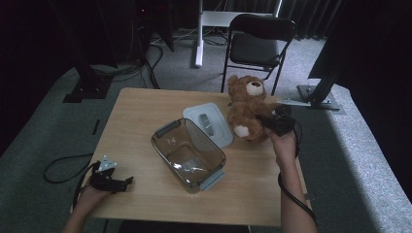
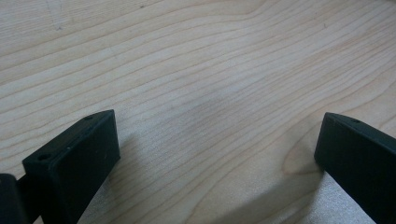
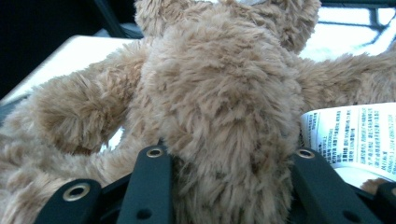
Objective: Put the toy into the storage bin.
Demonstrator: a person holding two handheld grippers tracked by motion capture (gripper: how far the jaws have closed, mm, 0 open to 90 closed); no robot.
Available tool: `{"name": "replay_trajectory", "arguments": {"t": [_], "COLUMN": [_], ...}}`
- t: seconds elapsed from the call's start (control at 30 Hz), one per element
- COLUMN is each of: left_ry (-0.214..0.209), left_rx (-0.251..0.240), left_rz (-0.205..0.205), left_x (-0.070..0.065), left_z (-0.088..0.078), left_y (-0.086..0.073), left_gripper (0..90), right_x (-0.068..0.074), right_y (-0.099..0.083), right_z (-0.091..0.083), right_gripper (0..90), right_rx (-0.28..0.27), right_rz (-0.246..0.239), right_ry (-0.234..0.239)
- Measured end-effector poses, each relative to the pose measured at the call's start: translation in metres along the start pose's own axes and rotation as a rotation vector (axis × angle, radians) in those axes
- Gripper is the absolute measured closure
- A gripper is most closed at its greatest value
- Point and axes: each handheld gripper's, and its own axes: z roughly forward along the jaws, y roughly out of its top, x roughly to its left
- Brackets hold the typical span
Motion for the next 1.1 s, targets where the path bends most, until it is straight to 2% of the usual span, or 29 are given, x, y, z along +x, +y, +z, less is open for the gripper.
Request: {"name": "replay_trajectory", "arguments": {"t": [0.23, 0.37, 0.5, 0.77, 0.93, 1.0, 1.1], "left_ry": [0.001, 0.001, 0.001, 0.0, 0.0, 0.0, 0.001], "left_rx": [-0.001, -0.001, -0.001, 0.0, 0.0, 0.0, 0.0], "left_rz": [0.001, 0.003, 0.002, 0.001, 0.001, 0.001, 0.003], "left_x": [0.0, 0.0, 0.0, 0.0, 0.0, 0.0, 0.0], "left_z": [0.0, 0.0, 0.0, 0.0, 0.0, 0.0, 0.0], "left_y": [0.0, 0.0, 0.0, 0.0, 0.0, 0.0, 0.0], "left_gripper": [0.5, 0.5, 0.4, 0.4, 0.4, 0.4, 0.4], "right_x": [0.036, 0.055, 0.077, 0.119, 0.144, 0.147, 0.16], "right_y": [0.008, 0.01, 0.01, 0.003, -0.005, -0.007, -0.014], "right_z": [-0.022, -0.028, -0.031, -0.027, -0.021, -0.019, -0.006], "right_gripper": [65.6, 65.6, 65.6, 65.5, 65.5, 65.4, 65.4], "right_rx": [-0.049, -0.064, -0.072, -0.065, -0.037, -0.029, 0.01], "right_rz": [-0.069, -0.099, -0.141, -0.216, -0.263, -0.268, -0.288], "right_ry": [0.088, 0.161, 0.2, 0.317, 0.357, 0.371, 0.391]}}
